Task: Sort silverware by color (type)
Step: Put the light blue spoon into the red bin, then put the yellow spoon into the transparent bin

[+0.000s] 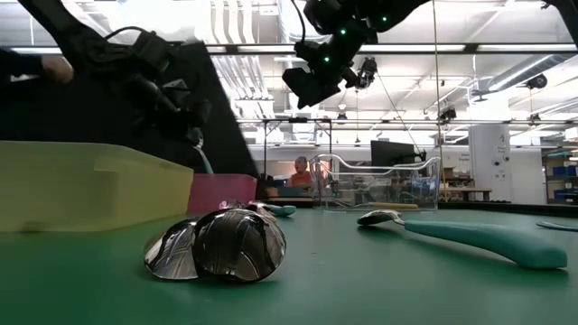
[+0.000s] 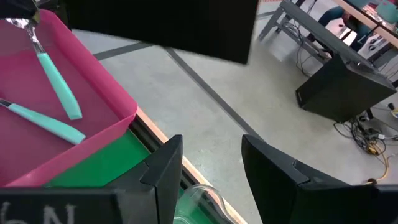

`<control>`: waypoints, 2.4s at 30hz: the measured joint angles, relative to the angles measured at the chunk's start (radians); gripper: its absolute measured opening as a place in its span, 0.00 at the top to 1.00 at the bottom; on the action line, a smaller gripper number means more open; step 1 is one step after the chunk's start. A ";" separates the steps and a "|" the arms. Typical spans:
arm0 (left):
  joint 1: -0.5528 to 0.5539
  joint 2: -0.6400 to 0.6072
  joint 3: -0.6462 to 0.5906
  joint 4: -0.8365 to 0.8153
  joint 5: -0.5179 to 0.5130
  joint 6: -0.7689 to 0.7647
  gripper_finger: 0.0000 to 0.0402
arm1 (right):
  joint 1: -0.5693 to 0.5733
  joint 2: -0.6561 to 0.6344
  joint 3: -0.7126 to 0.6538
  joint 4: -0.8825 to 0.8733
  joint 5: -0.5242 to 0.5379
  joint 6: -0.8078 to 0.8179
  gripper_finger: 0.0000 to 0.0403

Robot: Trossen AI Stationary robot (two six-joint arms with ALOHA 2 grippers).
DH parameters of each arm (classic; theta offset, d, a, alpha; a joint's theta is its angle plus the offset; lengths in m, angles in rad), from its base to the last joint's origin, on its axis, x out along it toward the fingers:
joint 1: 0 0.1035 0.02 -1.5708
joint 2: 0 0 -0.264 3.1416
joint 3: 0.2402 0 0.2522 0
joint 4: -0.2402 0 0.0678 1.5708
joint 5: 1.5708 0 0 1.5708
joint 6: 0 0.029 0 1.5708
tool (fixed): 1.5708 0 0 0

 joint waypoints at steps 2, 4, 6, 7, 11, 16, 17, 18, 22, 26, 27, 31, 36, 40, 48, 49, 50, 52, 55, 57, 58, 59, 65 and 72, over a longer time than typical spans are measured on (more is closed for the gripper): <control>0.000 0.009 0.000 0.009 0.000 -0.005 1.00 | 0.000 0.000 0.000 0.000 0.000 0.000 0.61; 0.000 0.017 0.000 0.013 -0.002 -0.017 1.00 | 0.000 0.000 0.000 0.000 0.000 0.001 0.61; 0.000 0.025 0.000 0.022 -0.003 -0.020 1.00 | 0.000 0.000 0.000 0.000 0.001 0.001 0.61; 0.000 0.028 0.000 0.025 -0.003 -0.020 1.00 | 0.000 0.000 0.000 0.000 0.001 0.001 0.61; 0.000 0.034 0.000 0.029 -0.006 -0.024 1.00 | 0.000 0.000 0.000 0.000 0.001 0.002 0.61; 0.000 0.034 0.000 0.024 -0.010 -0.053 1.00 | 0.000 0.000 0.000 0.000 0.001 0.002 0.61; 0.000 0.034 0.000 0.024 -0.010 -0.059 1.00 | 0.000 0.000 0.000 0.000 0.001 0.002 0.61; 0.000 0.035 0.000 0.023 -0.010 -0.065 0.99 | 0.000 0.000 0.000 0.000 0.001 0.003 0.61; 0.000 0.036 0.000 0.010 -0.009 -0.124 0.96 | 0.000 0.000 0.000 0.000 0.001 0.003 0.61; 0.000 0.036 0.000 0.006 -0.009 -0.186 0.94 | 0.000 0.000 0.000 0.000 0.001 0.002 0.61; 0.000 0.036 0.000 0.006 -0.009 -0.198 0.94 | 0.000 0.000 0.000 0.000 0.001 0.003 0.61; 0.000 0.036 0.000 -0.002 -0.010 -0.232 0.93 | 0.000 0.000 0.000 0.000 0.001 0.003 0.61; 0.000 0.036 0.000 -0.005 -0.032 -0.233 0.93 | 0.000 0.000 0.000 -0.001 0.001 0.003 0.61; 0.001 0.036 0.000 -0.039 -0.065 -0.226 0.93 | 0.000 0.000 0.000 -0.001 0.001 0.003 0.61; 0.002 0.035 0.000 -0.080 -0.139 -0.172 0.93 | 0.000 0.000 0.000 -0.002 0.001 0.003 0.61; 0.002 0.035 0.000 -0.082 -0.145 -0.167 0.93 | 0.000 0.000 0.000 -0.002 0.001 0.007 0.61; 0.002 0.035 0.000 -0.083 -0.153 -0.161 0.93 | 0.000 0.000 0.000 -0.002 0.001 0.011 0.61; 0.003 0.034 0.000 -0.085 -0.159 -0.149 0.93 | 0.000 0.000 0.000 -0.003 0.001 0.013 0.61; 0.003 0.030 0.000 -0.086 -0.156 -0.147 0.93 | 0.001 0.000 0.000 -0.009 0.000 0.022 0.61; 0.003 0.029 0.006 -0.089 -0.129 -0.133 0.93 | 0.003 0.000 0.000 -0.023 0.000 0.036 0.61; 0.003 0.028 0.011 -0.089 -0.110 -0.120 0.93 | 0.004 0.000 0.000 -0.031 0.000 0.041 0.61; 0.002 0.027 0.017 -0.088 -0.087 -0.106 0.93 | 0.005 0.000 0.000 -0.040 -0.001 0.046 0.61; 0.002 0.006 0.058 -0.088 0.113 0.036 0.93 | 0.012 0.000 0.000 -0.087 -0.134 0.135 0.61; 0.001 -0.073 0.078 -0.091 0.397 0.271 0.93 | 0.042 0.000 0.000 -0.187 -0.486 0.337 0.61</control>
